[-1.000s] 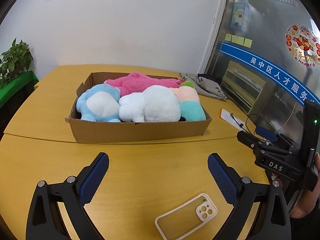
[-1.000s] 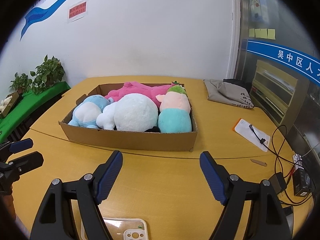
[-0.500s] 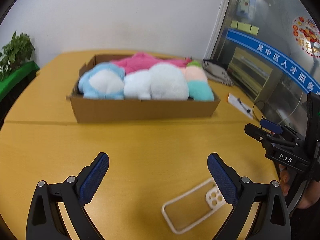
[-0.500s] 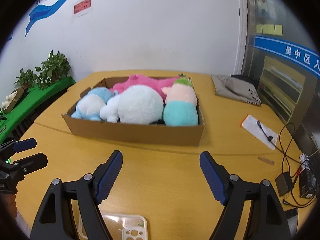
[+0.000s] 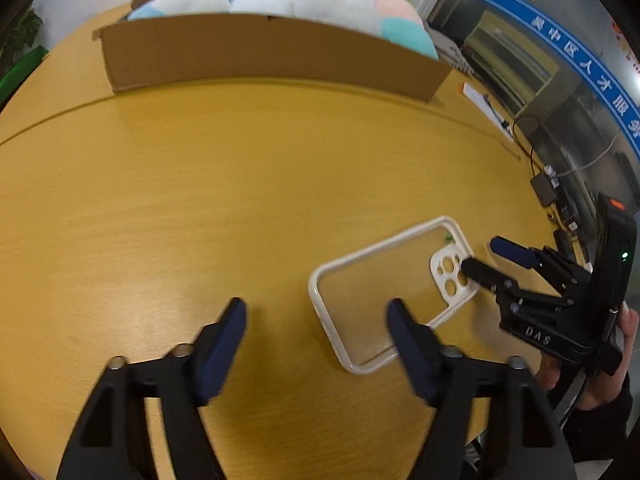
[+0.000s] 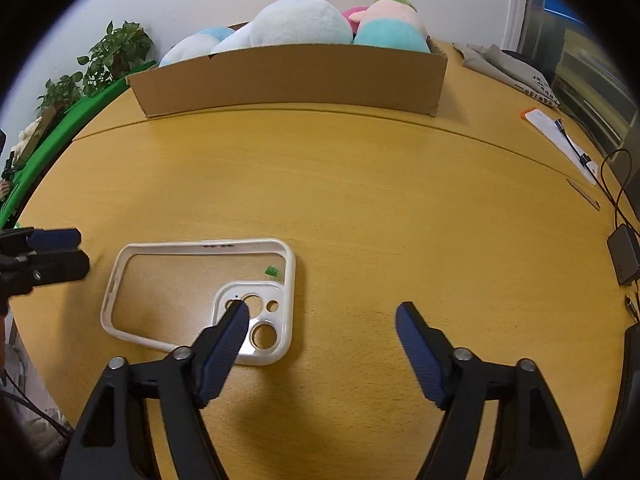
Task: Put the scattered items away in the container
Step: 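Move the right gripper down to the clear phone case on the table, then close the right gripper on the phone case rim and lift it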
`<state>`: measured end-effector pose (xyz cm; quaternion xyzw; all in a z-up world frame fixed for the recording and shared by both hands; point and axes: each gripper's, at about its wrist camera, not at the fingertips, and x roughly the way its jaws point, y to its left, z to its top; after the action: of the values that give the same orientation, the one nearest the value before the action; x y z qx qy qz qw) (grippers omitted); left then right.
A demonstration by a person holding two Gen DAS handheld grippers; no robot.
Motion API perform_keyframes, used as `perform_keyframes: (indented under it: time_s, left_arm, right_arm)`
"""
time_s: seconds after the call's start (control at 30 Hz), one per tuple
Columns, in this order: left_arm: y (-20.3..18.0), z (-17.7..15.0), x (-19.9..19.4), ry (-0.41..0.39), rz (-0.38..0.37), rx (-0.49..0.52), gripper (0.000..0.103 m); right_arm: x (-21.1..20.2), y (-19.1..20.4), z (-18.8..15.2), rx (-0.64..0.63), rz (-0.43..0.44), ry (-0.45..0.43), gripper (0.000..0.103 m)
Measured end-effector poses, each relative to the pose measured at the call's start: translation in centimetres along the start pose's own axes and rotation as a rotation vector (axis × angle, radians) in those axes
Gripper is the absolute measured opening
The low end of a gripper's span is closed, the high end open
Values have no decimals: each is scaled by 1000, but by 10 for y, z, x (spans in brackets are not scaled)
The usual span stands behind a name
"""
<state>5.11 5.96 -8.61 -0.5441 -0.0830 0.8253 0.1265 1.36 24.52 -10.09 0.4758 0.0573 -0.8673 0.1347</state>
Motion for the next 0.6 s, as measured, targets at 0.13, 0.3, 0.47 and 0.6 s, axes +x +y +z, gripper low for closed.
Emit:
perform_keyframes:
  time_s: [0.13,0.3,0.47,0.6]
  left_arm:
    - [-7,-1,10,17,29,23,31]
    - [-4,-1,13,19,39,29,13]
    - [3,4,4,-11,44,24,12]
    - [5,21,-21,-81,32,44,11]
  right_arm:
    - [2,7,-4,-26,38,8,27]
    - [2,9,-7,-34,84,15,9]
    - [-6,15,-4,-40,96,-10,7]
    - [-20,19,9,-35,93,-56,7]
